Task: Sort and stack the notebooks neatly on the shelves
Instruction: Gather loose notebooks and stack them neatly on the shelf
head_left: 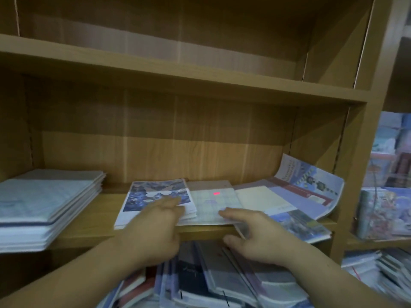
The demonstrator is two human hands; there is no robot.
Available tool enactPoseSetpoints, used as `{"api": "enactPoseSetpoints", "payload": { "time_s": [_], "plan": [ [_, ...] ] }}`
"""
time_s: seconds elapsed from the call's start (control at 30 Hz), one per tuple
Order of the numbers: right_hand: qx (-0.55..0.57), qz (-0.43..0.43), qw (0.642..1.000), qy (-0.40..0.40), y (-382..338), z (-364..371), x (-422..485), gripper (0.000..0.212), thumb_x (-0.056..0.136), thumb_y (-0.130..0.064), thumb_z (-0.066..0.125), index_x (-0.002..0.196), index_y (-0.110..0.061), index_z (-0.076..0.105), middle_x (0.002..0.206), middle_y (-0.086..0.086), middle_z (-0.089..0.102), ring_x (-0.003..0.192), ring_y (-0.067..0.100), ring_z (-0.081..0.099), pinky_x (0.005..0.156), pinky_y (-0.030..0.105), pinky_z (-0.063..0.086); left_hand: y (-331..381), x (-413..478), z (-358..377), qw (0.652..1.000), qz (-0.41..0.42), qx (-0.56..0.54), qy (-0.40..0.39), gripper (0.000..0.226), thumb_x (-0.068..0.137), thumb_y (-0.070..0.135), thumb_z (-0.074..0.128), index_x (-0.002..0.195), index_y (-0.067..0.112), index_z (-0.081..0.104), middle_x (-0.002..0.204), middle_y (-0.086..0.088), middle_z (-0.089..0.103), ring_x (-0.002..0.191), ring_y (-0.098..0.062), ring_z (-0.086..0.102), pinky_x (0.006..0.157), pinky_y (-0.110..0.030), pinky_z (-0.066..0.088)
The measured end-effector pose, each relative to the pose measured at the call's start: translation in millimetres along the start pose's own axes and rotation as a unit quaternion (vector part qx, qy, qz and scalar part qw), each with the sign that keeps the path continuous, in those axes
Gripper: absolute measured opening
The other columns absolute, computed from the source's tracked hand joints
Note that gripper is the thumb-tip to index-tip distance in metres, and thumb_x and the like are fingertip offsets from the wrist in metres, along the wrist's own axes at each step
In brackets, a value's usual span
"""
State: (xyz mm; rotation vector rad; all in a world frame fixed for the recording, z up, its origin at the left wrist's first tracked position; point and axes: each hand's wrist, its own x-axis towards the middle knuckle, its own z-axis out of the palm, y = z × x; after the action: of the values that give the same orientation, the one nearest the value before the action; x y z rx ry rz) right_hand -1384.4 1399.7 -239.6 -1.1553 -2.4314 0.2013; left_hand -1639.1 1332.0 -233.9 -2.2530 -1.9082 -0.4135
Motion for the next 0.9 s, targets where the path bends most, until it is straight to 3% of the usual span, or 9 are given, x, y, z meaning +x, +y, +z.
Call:
{"api": "enactPoseSetpoints", "payload": {
  "time_s": [0.1, 0.17, 0.3, 0.47, 0.53, 0.63, 0.7, 0.8, 0.9],
  "plan": [
    [-0.058, 0.053, 0.997, 0.003, 25, -17, -22, 0.092, 0.064, -0.092, 0.058, 0.143, -0.043, 0.052, 0.151, -0.023, 0.04, 0.146, -0.001, 0.03, 0.121, 0.029, 0.027, 44, 21, 16, 0.996, 0.085, -0.016, 0.016, 0.061, 0.098, 0.033, 0.05, 0.156, 0.02, 0.035, 0.167, -0.002, 0.024, 0.155, -0.021, 0.019, 0.124, -0.026, 0.012],
    [-0.084, 0.072, 0.993, -0.041, 38, -31, -40, 0.102, 0.059, -0.103, 0.044, 0.145, -0.048, 0.048, 0.158, -0.023, 0.034, 0.149, 0.001, 0.025, 0.122, 0.032, 0.024, 61, 40, 33, 0.996, 0.082, 0.029, 0.009, 0.061, 0.101, 0.041, 0.047, 0.156, 0.018, 0.033, 0.163, -0.007, 0.032, 0.15, -0.024, 0.028, 0.123, -0.032, 0.02],
    [-0.12, 0.046, 0.99, -0.061, 49, -37, -58, 0.081, 0.074, -0.092, 0.043, 0.147, -0.057, 0.037, 0.162, -0.027, 0.021, 0.15, -0.004, 0.014, 0.125, 0.031, 0.016, 73, 57, 45, 0.991, 0.057, 0.104, 0.055, 0.031, 0.104, 0.041, 0.044, 0.122, 0.021, 0.058, 0.122, -0.004, 0.058, 0.114, -0.027, 0.053, 0.088, -0.034, 0.043],
    [-0.104, 0.04, 0.993, -0.026, 62, -25, -56, 0.077, 0.075, -0.095, 0.033, 0.144, -0.062, 0.037, 0.161, -0.031, 0.02, 0.148, -0.011, 0.006, 0.126, 0.03, 0.008, 57, 44, 41, 0.987, 0.087, 0.078, 0.108, 0.028, 0.108, 0.036, 0.038, 0.112, 0.022, 0.061, 0.109, -0.001, 0.061, 0.103, -0.026, 0.059, 0.077, -0.038, 0.049],
    [-0.088, 0.051, 0.995, 0.02, 61, -15, -55, 0.086, 0.066, -0.101, 0.031, 0.139, -0.059, 0.047, 0.16, -0.027, 0.028, 0.149, -0.006, 0.014, 0.126, 0.032, 0.009, 47, 44, 34, 0.986, 0.028, -0.018, 0.166, 0.024, 0.106, 0.034, 0.041, 0.103, 0.022, 0.062, 0.098, -0.001, 0.066, 0.089, -0.027, 0.064, 0.072, -0.04, 0.052],
    [-0.014, 0.085, 0.979, 0.184, 48, -3, -51, 0.089, 0.054, -0.099, 0.053, 0.123, -0.045, 0.069, 0.149, -0.019, 0.046, 0.142, 0.002, 0.034, 0.123, 0.037, 0.016, 42, 51, 18, 0.961, -0.048, -0.123, 0.242, 0.021, 0.103, 0.029, 0.048, 0.089, 0.022, 0.062, 0.077, 0.002, 0.065, 0.071, -0.024, 0.061, 0.063, -0.042, 0.052],
    [0.08, 0.143, 0.946, 0.279, 47, -7, -51, 0.08, 0.06, -0.094, 0.06, 0.119, -0.041, 0.071, 0.144, -0.02, 0.048, 0.139, 0.003, 0.036, 0.121, 0.044, 0.025, 59, 52, 9, 0.944, -0.007, -0.15, 0.294, 0.022, 0.101, 0.024, 0.052, 0.08, 0.027, 0.053, 0.066, 0.006, 0.058, 0.062, -0.023, 0.057, 0.053, -0.037, 0.044],
    [0.191, 0.235, 0.89, 0.339, 67, -29, -56, 0.083, 0.076, -0.092, 0.04, 0.132, -0.035, 0.063, 0.146, -0.005, 0.051, 0.137, 0.017, 0.044, 0.112, 0.051, 0.041, 104, 52, 10, 0.942, 0.076, -0.078, 0.319, 0.007, 0.092, 0.028, 0.065, 0.085, 0.025, 0.065, 0.069, 0.004, 0.065, 0.058, -0.018, 0.061, 0.049, -0.028, 0.027],
    [0.242, 0.303, 0.873, 0.296, 85, -50, -63, 0.072, 0.081, -0.089, 0.039, 0.122, -0.035, 0.064, 0.131, 0.002, 0.06, 0.12, 0.024, 0.055, 0.103, 0.053, 0.048, 151, 51, 35, 0.966, 0.152, -0.037, 0.206, 0.017, 0.095, 0.039, 0.06, 0.102, 0.026, 0.069, 0.099, 0.002, 0.072, 0.09, -0.019, 0.069, 0.064, -0.031, 0.047]
  ]
}}
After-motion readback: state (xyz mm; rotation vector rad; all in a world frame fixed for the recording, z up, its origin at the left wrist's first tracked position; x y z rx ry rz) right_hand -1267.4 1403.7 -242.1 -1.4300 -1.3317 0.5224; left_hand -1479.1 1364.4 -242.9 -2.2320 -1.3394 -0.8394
